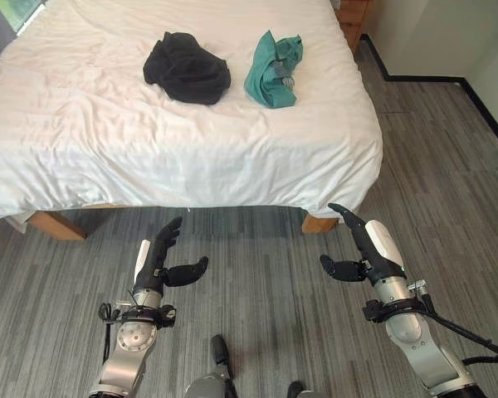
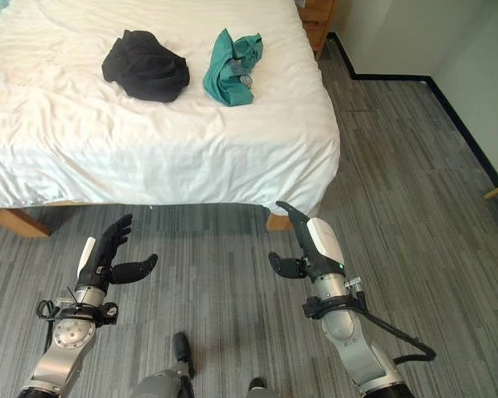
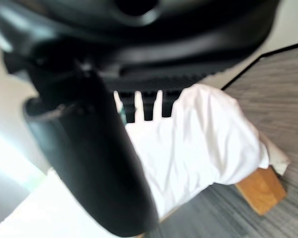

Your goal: Pick up bed clothes into laundry basket.

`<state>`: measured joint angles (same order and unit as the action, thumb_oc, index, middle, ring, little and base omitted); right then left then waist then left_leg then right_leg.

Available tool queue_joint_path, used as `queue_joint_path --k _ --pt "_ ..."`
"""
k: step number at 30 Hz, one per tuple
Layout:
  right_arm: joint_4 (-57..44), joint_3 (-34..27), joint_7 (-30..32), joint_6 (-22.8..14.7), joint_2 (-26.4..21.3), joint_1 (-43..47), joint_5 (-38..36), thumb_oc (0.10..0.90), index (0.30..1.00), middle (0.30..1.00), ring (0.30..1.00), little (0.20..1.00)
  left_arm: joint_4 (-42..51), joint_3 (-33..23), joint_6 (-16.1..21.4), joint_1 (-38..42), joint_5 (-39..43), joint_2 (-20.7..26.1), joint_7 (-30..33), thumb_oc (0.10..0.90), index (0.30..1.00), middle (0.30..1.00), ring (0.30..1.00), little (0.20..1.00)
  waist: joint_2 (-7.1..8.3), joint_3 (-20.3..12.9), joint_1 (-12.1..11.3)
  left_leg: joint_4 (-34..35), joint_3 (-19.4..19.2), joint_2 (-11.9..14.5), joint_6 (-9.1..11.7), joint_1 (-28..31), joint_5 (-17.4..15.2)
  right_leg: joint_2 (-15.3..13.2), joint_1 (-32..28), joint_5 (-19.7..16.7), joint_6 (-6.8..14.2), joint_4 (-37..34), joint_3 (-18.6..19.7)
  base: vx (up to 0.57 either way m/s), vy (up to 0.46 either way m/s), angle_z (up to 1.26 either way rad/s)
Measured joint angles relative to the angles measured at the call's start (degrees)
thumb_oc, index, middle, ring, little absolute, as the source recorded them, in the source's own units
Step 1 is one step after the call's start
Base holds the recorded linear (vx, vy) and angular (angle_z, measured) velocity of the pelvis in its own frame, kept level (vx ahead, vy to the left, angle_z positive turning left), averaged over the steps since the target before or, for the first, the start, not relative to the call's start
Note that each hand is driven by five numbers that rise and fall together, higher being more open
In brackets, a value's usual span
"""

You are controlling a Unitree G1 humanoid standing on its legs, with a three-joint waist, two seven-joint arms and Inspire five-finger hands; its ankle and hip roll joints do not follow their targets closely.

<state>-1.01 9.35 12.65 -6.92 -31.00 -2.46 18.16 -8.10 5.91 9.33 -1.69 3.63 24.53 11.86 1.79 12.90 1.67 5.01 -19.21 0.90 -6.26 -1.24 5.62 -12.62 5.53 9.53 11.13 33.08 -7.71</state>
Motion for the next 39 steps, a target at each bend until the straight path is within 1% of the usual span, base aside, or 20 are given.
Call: queue_joint_path --k 3,4,5,6,9,11,13,14,16,18,19,21,22,24,26,28,29,30,33,39 --pt "-1.7 0.1 -0.1 -0.3 1.1 0.4 -0.1 0.8 0.9 0.9 0.9 0.9 0.2 -1.8 0.0 1.2 -0.4 0.7 0.2 0.8 0.9 0.9 0.9 0.9 -1.11 0.7 0.7 0.0 1.5 0.3 -2.0 4.1 -2.4 0.3 7.1 1.3 -1.1 3.2 -2.5 0.42 -0.005 0.14" --pt "-4.1 0.2 -0.1 -1.3 0.9 -0.2 -0.1 0.8 0.9 0.9 0.9 0.9 -0.4 -3.8 0.1 0.6 -0.4 -0.6 0.2 0.8 0.9 0.9 0.9 0.9 -3.01 1.6 2.4 0.0 2.8 1.9 1.1 7.3 -5.6 3.9 13.2 -0.7 -4.9 -8.4 -3.0 0.54 -0.13 0.44" --pt "-3.9 0.1 -0.1 -1.3 0.9 -0.6 -0.1 0.8 0.9 0.9 0.9 0.9 -0.4 -3.4 0.0 0.5 -0.4 -0.5 0.1 0.8 0.9 0.9 0.9 0.9 -2.53 1.7 3.3 0.0 2.9 1.7 1.8 8.6 -6.0 4.4 13.6 -2.8 -5.3 -13.5 -3.1 0.71 -0.146 0.47" --pt "-3.9 0.2 -0.2 -1.3 0.7 -1.3 -0.3 0.8 0.9 0.9 0.9 0.9 0.0 -3.2 0.1 -0.3 -0.4 -1.0 0.0 0.8 0.9 0.9 0.9 0.9 -2.67 1.1 3.2 -0.1 2.6 2.2 1.1 8.4 -9.4 5.0 14.5 -4.0 -4.9 -17.9 -4.2 0.43 -0.131 0.42" --pt "-3.6 -0.7 -0.3 -1.2 2.4 -1.4 -0.6 0.8 0.9 0.9 0.9 0.9 -1.0 -2.6 0.4 -1.0 -0.6 -1.1 0.0 0.8 0.9 0.9 0.9 0.9 -0.68 0.2 3.3 0.1 2.5 2.4 6.0 11.9 -12.1 3.8 14.5 -7.3 -2.9 -36.2 -6.9 0.55 -0.167 0.32" --pt "-3.2 -1.2 -0.4 -1.1 2.8 -1.4 -0.4 0.8 0.9 0.9 0.9 0.9 -3.0 -2.7 0.1 -1.9 -1.1 -2.3 0.0 0.8 0.9 0.9 0.9 0.9 -2.54 0.4 3.5 0.1 2.9 5.3 9.4 15.7 -13.8 5.0 13.0 -16.6 -3.8 -35.8 -7.9 0.31 -0.144 0.37" --pt "-2.5 -2.5 -0.4 -0.5 2.5 -2.3 -0.2 0.8 0.9 0.9 0.9 0.9 -2.9 -1.8 -0.4 -1.6 -1.6 -3.0 -0.2 0.8 0.9 0.9 0.9 0.9 -3.99 0.9 4.8 -0.7 3.1 7.6 10.7 16.7 -12.3 7.2 10.9 -23.7 -10.1 -33.6 -6.2 0.52 -0.263 0.63" --pt "0.5 -4.2 -0.4 -0.5 1.7 -1.7 0.1 0.8 0.9 0.9 0.9 0.9 -2.2 -1.7 0.1 -2.0 -1.7 -5.7 -0.3 0.8 0.9 0.9 0.9 0.9 -5.61 1.3 5.7 -2.4 3.7 10.1 15.4 17.4 -7.1 8.7 10.6 -18.7 -11.2 -28.3 -5.3 0.67 -0.357 0.7" --pt "1.6 -5.7 -0.5 0.5 1.1 -3.4 0.1 0.8 0.9 0.9 0.9 0.9 -2.3 -0.3 0.0 -2.1 -1.5 -6.7 -1.1 0.8 0.9 0.9 0.9 0.9 -5.35 1.5 5.8 -10.7 6.5 11.0 16.3 15.6 -5.0 8.4 7.5 -15.8 -11.7 -26.8 -6.2 0.32 -0.308 0.42" --pt "2.4 -7.8 -0.3 0.3 -0.7 -3.3 1.3 0.8 0.9 0.9 0.9 0.9 -2.1 -0.5 0.6 -3.0 -0.5 -7.0 -1.0 0.8 0.9 0.9 0.9 0.9 -5.43 1.5 4.7 -32.2 9.9 13.7 17.6 7.0 -3.0 9.1 1.2 -14.5 -13.6 -29.5 -6.8 0.24 -0.241 -0.16" --pt "2.1 -8.0 0.2 0.3 -0.8 -2.4 1.4 0.8 0.9 0.9 0.9 0.9 -2.1 -0.7 0.6 -3.0 -0.2 -6.3 -1.1 0.8 0.9 0.9 0.9 0.9 -5.34 1.5 4.8 -32.7 10.3 13.2 18.2 5.3 -4.3 9.3 0.3 -14.3 -13.5 -30.0 -6.8 0.31 -0.254 -0.17" --pt "1.8 -10.3 1.1 0.2 -2.0 -1.7 1.8 0.8 0.9 0.9 0.9 0.9 -3.0 -0.6 0.7 -0.4 1.1 -6.7 -1.0 0.8 0.9 0.9 0.9 0.9 -3.77 2.4 4.7 -44.3 6.8 14.7 15.7 -2.7 1.6 9.3 -2.8 -10.7 -15.5 -31.4 -6.8 0.34 -0.117 -0.01" --pt "2.0 -11.8 2.5 1.7 -2.1 -0.5 1.9 0.8 0.9 0.9 0.9 0.9 -1.8 -0.4 1.1 0.0 2.2 -6.9 -0.8 0.8 0.9 0.9 0.9 0.9 -1.17 3.0 3.5 -45.6 3.8 14.3 14.0 -5.2 -2.4 8.3 -6.5 -12.3 -14.9 -34.6 -6.9 0.35 0.081 0.03" --pt "1.7 -11.9 4.7 2.1 -3.7 1.9 3.5 0.8 0.9 0.9 0.9 0.9 0.0 -0.4 1.6 -1.9 2.6 -6.5 -0.8 0.8 0.9 0.9 0.9 0.9 0.0 2.8 2.9 -29.7 4.1 10.9 12.6 -5.4 -6.8 8.8 -8.4 -12.4 -14.3 -36.9 -5.8 0.38 0.159 -0.33" --pt "1.9 -11.9 6.4 2.5 -6.0 5.7 4.6 0.8 0.9 0.9 0.9 0.9 -0.5 -0.3 1.7 -3.2 3.1 -6.4 -0.8 0.8 0.9 0.9 0.9 0.9 -0.74 2.8 2.0 -8.8 6.5 7.1 12.6 -4.2 -4.5 10.1 -10.9 -12.0 -13.6 -38.3 -5.0 0.25 0.082 -0.44" --pt "2.0 -11.5 6.5 2.7 -6.3 7.7 5.4 0.8 0.9 0.9 0.9 0.9 -0.9 -0.5 1.6 -5.0 4.0 -6.3 -0.2 0.8 0.9 0.9 0.9 0.9 -1.58 2.6 1.8 -3.3 7.3 5.9 10.6 -3.9 0.4 11.2 -14.2 -10.6 -11.7 -38.3 -4.6 0.18 0.045 -0.32" --pt "1.5 -11.0 6.7 2.7 -7.4 7.5 5.6 0.8 0.9 0.9 0.9 0.9 -0.5 -0.3 1.6 -6.8 4.6 -6.5 -0.1 0.8 0.9 0.9 0.9 0.9 -3.42 1.5 1.5 -4.4 7.5 6.0 7.3 -3.8 7.4 12.5 -16.6 -9.4 -10.5 -38.3 -4.3 0.17 0.039 -0.32" --pt "1.3 -11.0 6.8 2.6 -7.9 7.1 5.8 0.8 0.9 0.9 0.9 0.9 -0.3 -0.2 1.6 -7.8 4.8 -6.5 -0.1 0.8 0.9 0.9 0.9 0.9 -4.51 0.7 1.2 -4.8 6.8 6.2 6.9 -3.2 7.9 13.3 -17.7 -8.3 -10.2 -38.3 -4.0 0.11 0.023 0.04" --pt "1.2 -11.0 7.5 3.3 -8.0 6.3 6.3 0.8 0.9 0.9 0.9 0.9 -0.1 -0.8 1.6 -8.2 5.8 -6.0 0.1 0.8 0.9 0.9 0.9 0.9 -2.95 -1.0 1.9 0.0 8.0 3.0 7.2 0.0 6.3 10.7 -19.1 -6.0 -8.8 -38.1 -4.9 0.08 0.04 0.25" --pt "7.8 -4.3 6.0 4.9 -8.0 10.6 5.0 0.8 0.9 0.9 0.9 0.9 -0.2 -2.9 1.5 -8.1 7.9 -4.8 -0.2 0.8 0.9 0.9 0.9 0.9 -1.86 -1.5 -2.6 0.0 9.1 0.6 5.5 0.2 4.9 8.4 -20.1 -5.4 -7.6 -38.0 -4.8 0.03 0.01 0.16"
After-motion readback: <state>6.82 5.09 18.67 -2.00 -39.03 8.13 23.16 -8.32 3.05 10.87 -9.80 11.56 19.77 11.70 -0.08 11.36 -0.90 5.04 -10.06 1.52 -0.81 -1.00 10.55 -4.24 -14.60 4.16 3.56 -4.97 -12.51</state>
